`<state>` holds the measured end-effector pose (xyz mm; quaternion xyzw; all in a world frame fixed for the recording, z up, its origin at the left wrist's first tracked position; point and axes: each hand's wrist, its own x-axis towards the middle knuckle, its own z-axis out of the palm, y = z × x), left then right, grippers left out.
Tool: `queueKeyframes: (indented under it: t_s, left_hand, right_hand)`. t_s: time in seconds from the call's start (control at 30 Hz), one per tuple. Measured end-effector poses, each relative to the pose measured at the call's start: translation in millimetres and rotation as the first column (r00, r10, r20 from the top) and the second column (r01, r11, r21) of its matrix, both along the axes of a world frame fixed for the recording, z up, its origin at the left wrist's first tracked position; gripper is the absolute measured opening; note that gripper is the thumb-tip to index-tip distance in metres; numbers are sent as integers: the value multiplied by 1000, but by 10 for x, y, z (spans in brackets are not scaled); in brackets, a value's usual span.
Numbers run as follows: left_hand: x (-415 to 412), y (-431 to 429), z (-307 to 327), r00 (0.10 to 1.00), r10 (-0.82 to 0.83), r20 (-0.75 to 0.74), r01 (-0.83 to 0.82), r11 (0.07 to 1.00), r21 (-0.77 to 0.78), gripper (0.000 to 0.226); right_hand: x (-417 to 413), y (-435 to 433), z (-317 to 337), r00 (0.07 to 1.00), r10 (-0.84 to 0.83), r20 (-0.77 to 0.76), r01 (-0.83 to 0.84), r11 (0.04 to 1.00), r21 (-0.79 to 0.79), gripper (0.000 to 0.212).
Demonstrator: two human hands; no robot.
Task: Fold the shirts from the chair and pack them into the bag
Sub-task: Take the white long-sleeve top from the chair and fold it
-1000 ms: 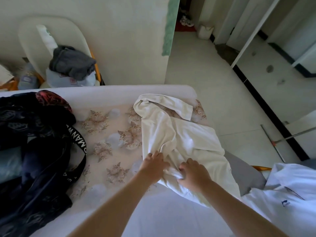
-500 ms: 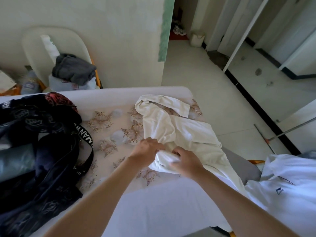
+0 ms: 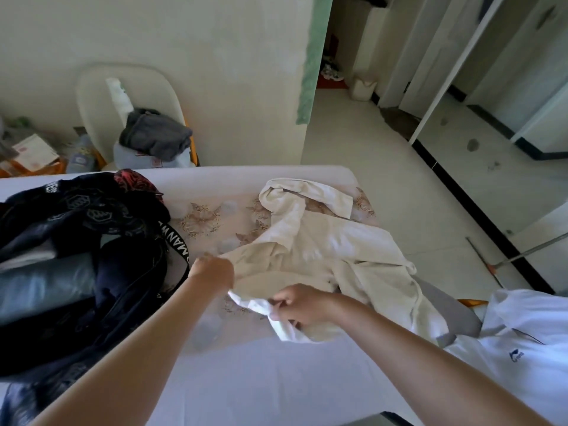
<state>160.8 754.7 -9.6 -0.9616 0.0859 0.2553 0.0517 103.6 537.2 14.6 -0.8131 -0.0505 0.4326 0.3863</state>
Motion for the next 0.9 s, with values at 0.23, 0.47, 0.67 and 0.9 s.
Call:
queueKeyframes:
  t_s: [0.23, 0.47, 0.67, 0.9]
  left_hand:
    - [-286, 122, -400, 909, 416, -13, -394, 850, -349, 31]
    - [-203, 109, -694, 812, 584, -25, -582, 803, -131, 46]
    - [45, 171, -820, 680, 733, 31, -704, 664, -253, 40]
    - [187, 248, -517, 417, 896, -150, -646, 176, -742, 35]
  right_hand:
    - [778, -39, -355, 899, 37, 437, 94, 957, -275, 30]
    - [1675, 267, -547, 709, 349, 613, -101, 910, -402, 42]
    - [2166, 668, -882, 392, 795, 463, -258, 578, -774, 83]
    - [2417, 407, -691, 473, 595, 650, -240, 797, -554, 15]
